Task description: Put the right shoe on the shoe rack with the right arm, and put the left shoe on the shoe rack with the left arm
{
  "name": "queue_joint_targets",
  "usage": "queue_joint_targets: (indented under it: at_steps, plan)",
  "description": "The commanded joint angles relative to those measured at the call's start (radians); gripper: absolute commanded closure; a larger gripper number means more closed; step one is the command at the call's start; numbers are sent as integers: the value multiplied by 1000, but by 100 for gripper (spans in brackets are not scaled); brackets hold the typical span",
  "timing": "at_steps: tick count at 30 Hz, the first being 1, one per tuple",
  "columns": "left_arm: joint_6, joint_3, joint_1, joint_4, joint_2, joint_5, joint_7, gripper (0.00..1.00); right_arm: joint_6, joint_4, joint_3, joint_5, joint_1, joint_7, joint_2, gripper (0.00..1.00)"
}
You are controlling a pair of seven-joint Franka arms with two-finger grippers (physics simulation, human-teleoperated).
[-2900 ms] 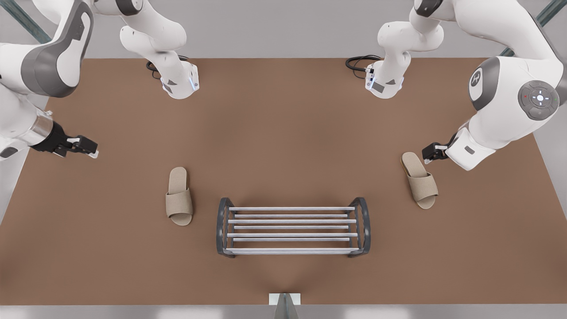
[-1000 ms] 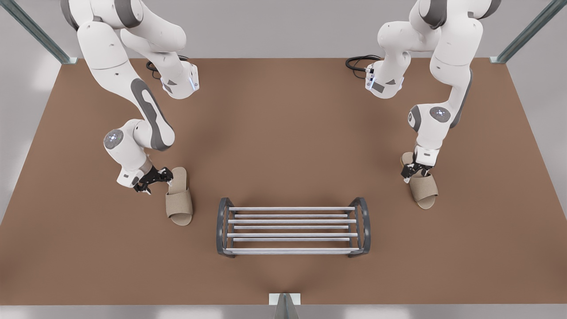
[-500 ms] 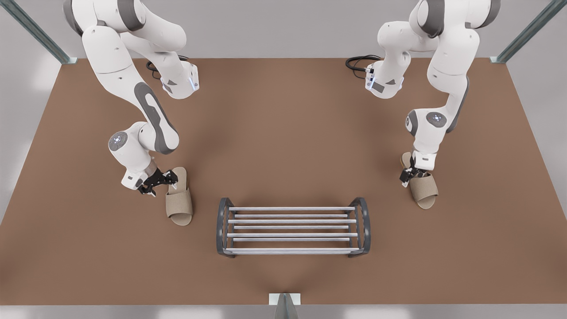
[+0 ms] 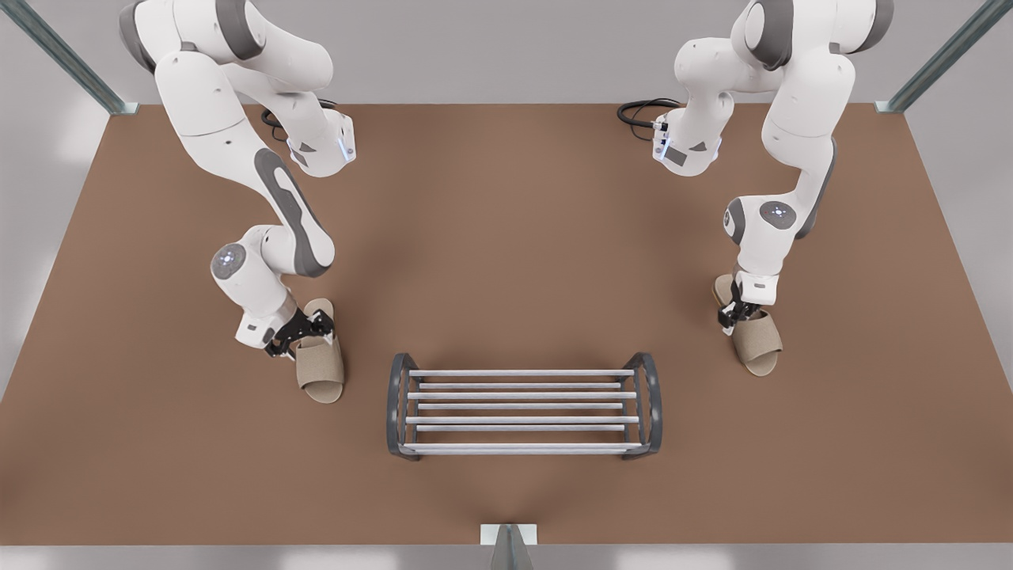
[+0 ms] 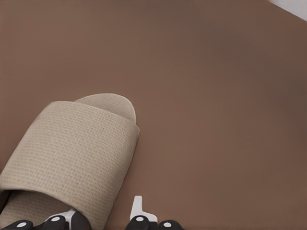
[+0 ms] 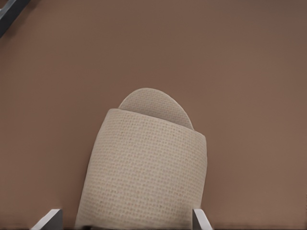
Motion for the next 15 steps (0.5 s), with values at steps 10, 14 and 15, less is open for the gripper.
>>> queue_joint_targets:
  at_steps: [10,14,15]
  plan:
    - [-1,0,0,0,-8,0,-35,59,49,-14,-14,-42,-15,184,32,0]
    - [-1,0,0,0,-7,0,-35,70,86,-16,-14,-42,-15,185,44,0]
    - [-1,-1,-1,2,-10,0,-35,71,86,-16,-14,-42,-15,185,44,8]
